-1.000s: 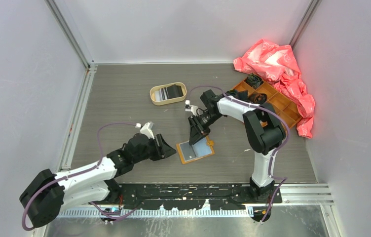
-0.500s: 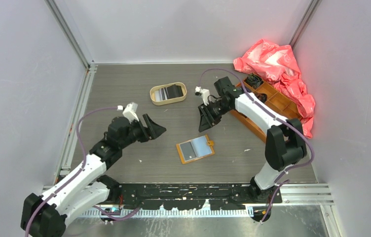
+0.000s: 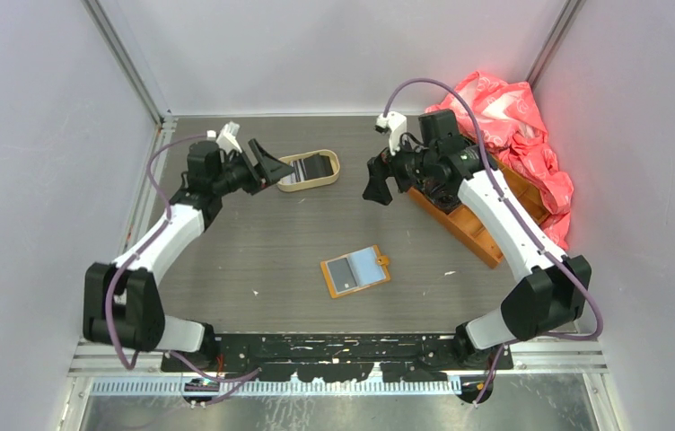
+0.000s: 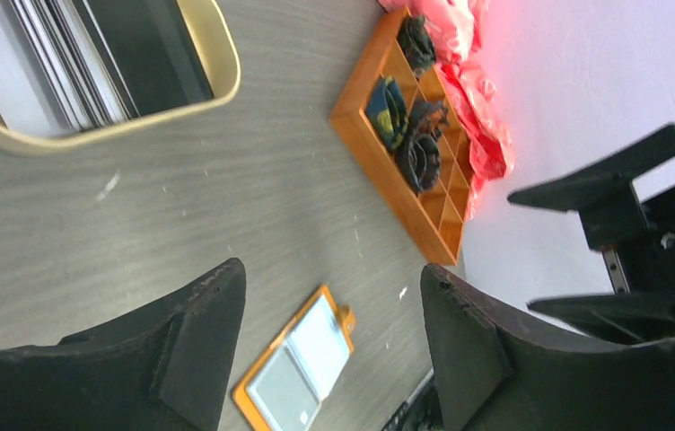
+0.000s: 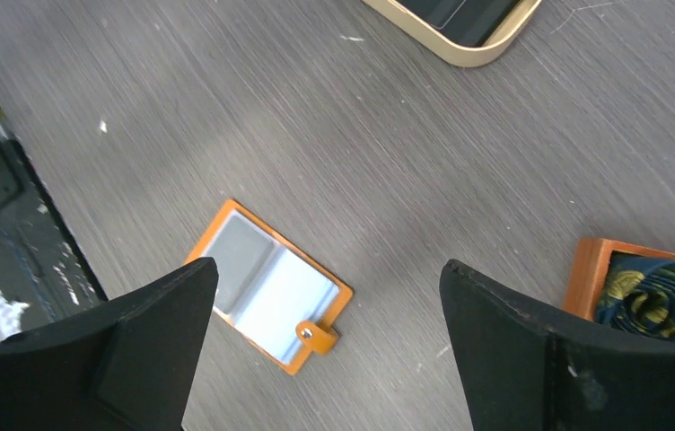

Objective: Put the credit cards into the card holder
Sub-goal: Turn over the card holder at the center of the board.

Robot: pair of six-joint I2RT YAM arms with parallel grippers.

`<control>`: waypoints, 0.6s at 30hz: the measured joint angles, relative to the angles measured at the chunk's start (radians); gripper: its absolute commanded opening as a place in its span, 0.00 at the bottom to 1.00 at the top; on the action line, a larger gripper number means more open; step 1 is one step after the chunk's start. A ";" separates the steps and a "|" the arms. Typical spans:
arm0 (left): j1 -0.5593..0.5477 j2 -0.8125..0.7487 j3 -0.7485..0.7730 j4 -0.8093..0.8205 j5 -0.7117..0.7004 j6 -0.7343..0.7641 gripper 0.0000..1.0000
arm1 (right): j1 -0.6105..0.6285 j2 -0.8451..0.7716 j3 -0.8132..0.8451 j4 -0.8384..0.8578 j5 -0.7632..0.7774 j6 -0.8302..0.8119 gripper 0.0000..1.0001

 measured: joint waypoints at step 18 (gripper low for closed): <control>0.021 0.639 0.509 -0.208 -0.169 0.138 0.58 | -0.087 0.017 -0.261 0.185 -0.292 0.103 0.97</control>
